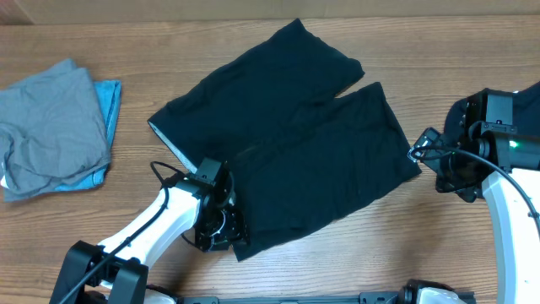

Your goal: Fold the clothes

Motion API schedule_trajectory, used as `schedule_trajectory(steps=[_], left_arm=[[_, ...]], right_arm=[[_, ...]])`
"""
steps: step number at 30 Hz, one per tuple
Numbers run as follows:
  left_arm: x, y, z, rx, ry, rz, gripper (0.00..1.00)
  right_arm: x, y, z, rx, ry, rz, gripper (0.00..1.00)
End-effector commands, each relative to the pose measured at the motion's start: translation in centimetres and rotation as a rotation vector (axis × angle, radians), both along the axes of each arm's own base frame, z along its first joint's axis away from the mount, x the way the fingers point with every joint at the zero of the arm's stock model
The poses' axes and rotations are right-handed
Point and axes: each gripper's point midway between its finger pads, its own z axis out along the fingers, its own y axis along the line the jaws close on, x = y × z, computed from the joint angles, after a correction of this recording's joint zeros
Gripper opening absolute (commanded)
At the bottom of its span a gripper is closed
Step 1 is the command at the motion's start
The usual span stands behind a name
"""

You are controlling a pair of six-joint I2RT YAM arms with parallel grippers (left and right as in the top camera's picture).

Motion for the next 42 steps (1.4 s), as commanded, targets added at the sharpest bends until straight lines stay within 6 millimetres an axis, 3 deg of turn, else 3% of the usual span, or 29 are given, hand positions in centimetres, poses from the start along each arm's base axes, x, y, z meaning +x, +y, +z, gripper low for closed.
schedule_trajectory(steps=[1,7,18,23,28,32,33,35,39,42], left_arm=[[0.8,-0.2,0.5,-0.002,-0.041,-0.008,0.55],[0.2,-0.8,0.8,-0.04,-0.01,-0.004,0.38],[-1.8,1.3,0.3,0.061,0.048,-0.047,0.36],[-1.3,1.1,0.0,0.052,0.024,-0.041,0.29],[0.2,0.5,-0.1,0.027,-0.037,-0.033,0.38],[0.2,0.5,-0.1,0.027,-0.034,-0.031,0.58],[0.1,0.5,-0.1,0.028,-0.032,-0.031,0.58],[0.0,0.4,0.0,0.019,-0.027,-0.029,0.55],[-0.3,-0.8,0.5,-0.053,-0.005,-0.023,0.36],[-0.6,-1.0,0.7,-0.069,0.011,-0.021,0.33]], right_arm=[[-0.1,-0.1,0.2,0.002,-0.009,0.001,1.0],[-0.1,-0.1,0.2,0.002,-0.009,0.001,1.0],[-0.2,0.0,0.1,0.001,-0.004,0.02,1.0],[-0.2,0.0,0.1,0.001,-0.004,0.02,1.0],[-0.2,0.0,0.1,0.001,-0.003,0.02,1.0],[-0.2,0.0,0.1,0.001,-0.003,0.02,1.0],[-0.2,0.0,0.1,0.001,-0.004,0.02,1.0],[-0.2,0.0,0.1,0.001,-0.004,0.02,1.0],[-0.2,0.0,0.1,0.001,-0.003,0.02,1.0],[-0.2,0.0,0.1,0.001,-0.003,0.02,1.0]])
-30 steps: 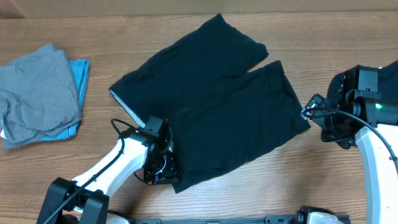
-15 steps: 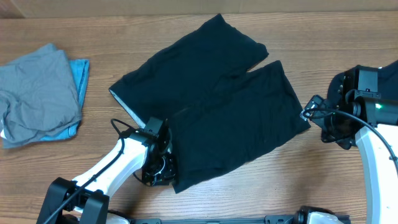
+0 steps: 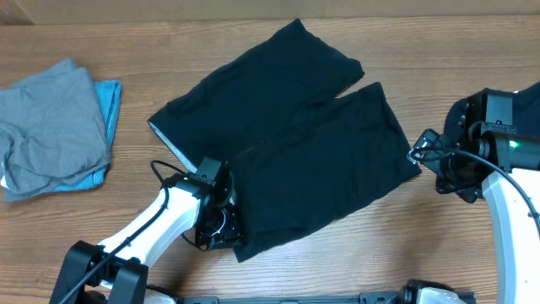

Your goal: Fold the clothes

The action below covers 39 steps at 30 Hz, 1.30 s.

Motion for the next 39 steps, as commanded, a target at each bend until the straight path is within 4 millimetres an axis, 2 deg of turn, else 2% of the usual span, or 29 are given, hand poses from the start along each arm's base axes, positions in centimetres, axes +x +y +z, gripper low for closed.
schedule_trajectory(steps=[1,6,8,13,20,25,30,35,39], left_arm=[[-0.6,-0.8,0.6,-0.052,0.014,-0.012,0.33],[-0.8,-1.1,0.9,-0.076,0.03,-0.009,0.31],[-1.1,-1.2,1.0,-0.079,0.044,-0.008,0.25],[-1.9,0.4,0.5,0.01,0.065,-0.019,0.23],[-2.6,0.8,0.3,0.02,0.084,-0.03,0.15],[-3.7,2.5,-0.7,0.106,0.103,-0.048,0.13],[-3.9,2.7,-1.4,0.107,0.09,-0.048,0.08],[-3.1,2.0,-1.5,0.066,0.049,-0.063,0.2],[-3.1,0.0,-0.5,-0.085,0.045,-0.113,0.27]], right_arm=[[0.0,-0.1,0.2,0.003,-0.012,-0.002,1.0],[0.0,-0.1,0.1,0.003,-0.011,-0.002,1.0],[0.0,-0.1,0.1,0.003,-0.011,-0.002,1.0],[0.0,-0.1,0.1,0.003,-0.011,-0.002,1.0],[-0.1,-0.1,0.1,0.003,-0.01,-0.002,1.0],[0.0,-0.1,0.1,0.003,-0.011,-0.002,1.0],[-0.1,-0.1,0.1,0.003,-0.01,-0.002,1.0],[-0.1,-0.1,0.1,0.003,-0.01,-0.002,1.0],[0.0,-0.1,0.1,0.004,-0.011,-0.002,1.0]])
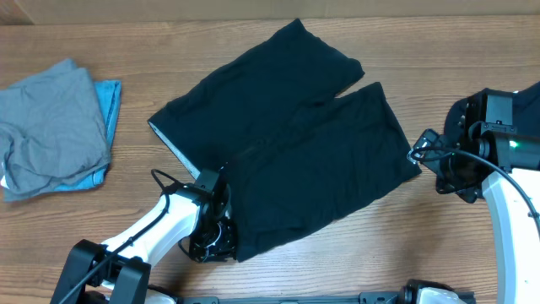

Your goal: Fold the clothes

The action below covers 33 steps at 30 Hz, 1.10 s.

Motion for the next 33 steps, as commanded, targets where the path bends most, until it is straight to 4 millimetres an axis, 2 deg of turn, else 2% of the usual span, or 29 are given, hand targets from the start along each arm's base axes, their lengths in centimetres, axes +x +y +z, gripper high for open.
schedule_trajectory(steps=[1,6,9,12,13,16,19,27,33], left_arm=[[-0.3,-2.4,1.5,-0.201,-0.01,-0.075,0.31],[0.1,-4.3,3.4,-0.395,-0.034,-0.114,0.38],[0.5,-3.9,3.8,-0.405,-0.037,-0.1,0.44],[0.3,-2.1,3.8,-0.321,0.004,-0.074,0.56],[0.0,-0.5,3.5,-0.235,0.027,-0.069,0.56],[-0.2,0.4,3.3,-0.194,0.037,-0.066,0.54],[-0.1,0.3,3.2,-0.195,0.031,-0.067,0.47],[2.9,-0.4,2.4,-0.221,-0.109,-0.083,0.48],[3.2,-0.5,2.4,-0.229,-0.122,-0.08,0.47]], right_arm=[[0.0,-0.1,0.1,0.004,-0.012,-0.002,1.0],[0.0,-0.1,0.2,0.004,-0.012,-0.002,1.0],[0.0,-0.1,0.1,0.004,-0.012,-0.002,1.0],[0.0,-0.1,0.1,0.004,-0.012,-0.001,1.0],[0.0,-0.1,0.2,0.004,-0.013,-0.001,1.0],[0.1,-0.1,0.2,0.003,-0.016,-0.001,1.0],[0.1,-0.1,0.2,0.003,-0.015,-0.002,1.0],[-0.1,0.0,0.1,0.004,-0.009,-0.001,1.0],[-0.1,0.0,0.1,0.004,-0.009,-0.002,1.0]])
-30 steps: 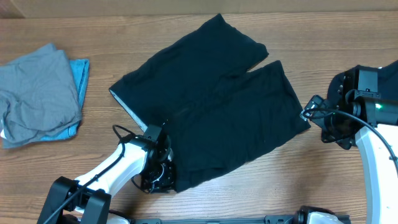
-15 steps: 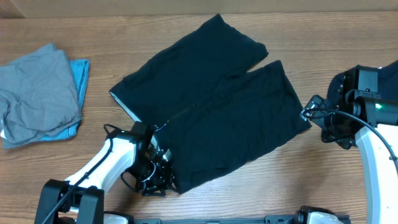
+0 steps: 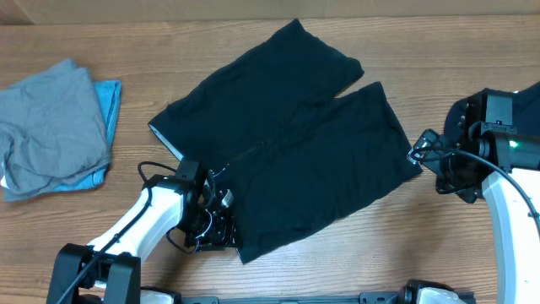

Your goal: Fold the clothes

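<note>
Black shorts [image 3: 287, 143] lie spread flat across the middle of the table, legs pointing to the upper right, waistband at the lower left. My left gripper [image 3: 221, 230] sits low at the waistband's near corner, its fingers at the cloth's edge; whether it is open or shut cannot be told from above. My right gripper [image 3: 419, 152] hangs just off the right leg's hem, its fingers too small to read.
A heap of grey cloth [image 3: 52, 127] over a blue garment [image 3: 107, 101] lies at the far left of the wooden table [image 3: 126, 51]. Something dark sits beside the right arm at the right edge [image 3: 460, 114].
My left arm has shifted left and turned at the waistband corner. The near edge of the shorts has moved slightly. The right arm has not moved.
My left gripper stood at the waistband's near corner through all earlier moments, dropping slightly lower 1.1 s ago, and now sits a little further left. The shorts stay spread flat. The right arm held still by the right leg's hem throughout.
</note>
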Motion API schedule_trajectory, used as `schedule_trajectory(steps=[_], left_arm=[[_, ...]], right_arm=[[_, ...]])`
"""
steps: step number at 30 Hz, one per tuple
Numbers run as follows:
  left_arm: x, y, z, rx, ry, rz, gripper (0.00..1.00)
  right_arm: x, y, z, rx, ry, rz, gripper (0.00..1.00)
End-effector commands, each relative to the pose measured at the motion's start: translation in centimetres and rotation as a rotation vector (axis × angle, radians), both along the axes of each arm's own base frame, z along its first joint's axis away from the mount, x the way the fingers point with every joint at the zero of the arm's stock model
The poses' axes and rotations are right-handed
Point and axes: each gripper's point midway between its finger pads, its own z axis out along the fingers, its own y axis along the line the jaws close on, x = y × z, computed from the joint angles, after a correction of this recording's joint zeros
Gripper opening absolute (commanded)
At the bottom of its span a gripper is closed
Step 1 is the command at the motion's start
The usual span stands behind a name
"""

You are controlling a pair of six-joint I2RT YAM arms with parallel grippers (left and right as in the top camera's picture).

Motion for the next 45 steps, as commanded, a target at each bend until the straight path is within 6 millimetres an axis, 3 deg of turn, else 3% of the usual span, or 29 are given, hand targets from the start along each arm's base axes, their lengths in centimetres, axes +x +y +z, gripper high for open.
schedule_trajectory(steps=[1,5,18,22,28,39,45], left_arm=[[0.9,-0.2,0.5,-0.017,-0.039,-0.005,0.46],[0.6,-1.5,0.6,-0.102,-0.029,0.02,0.44],[-1.1,-1.7,-1.0,-0.128,0.023,0.091,0.44],[-0.9,-2.3,-0.7,-0.171,0.021,0.095,0.36],[-0.6,-2.6,-0.5,-0.192,0.009,0.095,0.35],[-0.7,-2.4,-0.6,-0.181,0.009,0.093,0.06],[-1.7,-0.8,-1.6,-0.068,0.038,0.085,0.04]], right_arm=[[-0.1,-0.1,0.1,0.001,-0.01,-0.002,1.0],[-0.1,-0.1,0.1,0.001,-0.01,-0.002,1.0],[-0.1,-0.1,0.1,0.001,-0.009,-0.002,1.0],[-0.1,-0.1,0.1,0.002,-0.009,-0.002,1.0],[-0.1,-0.1,0.1,0.002,-0.009,-0.002,1.0],[-0.1,-0.1,0.1,0.002,-0.01,-0.002,1.0],[-0.1,-0.1,0.1,0.001,-0.01,-0.002,1.0]])
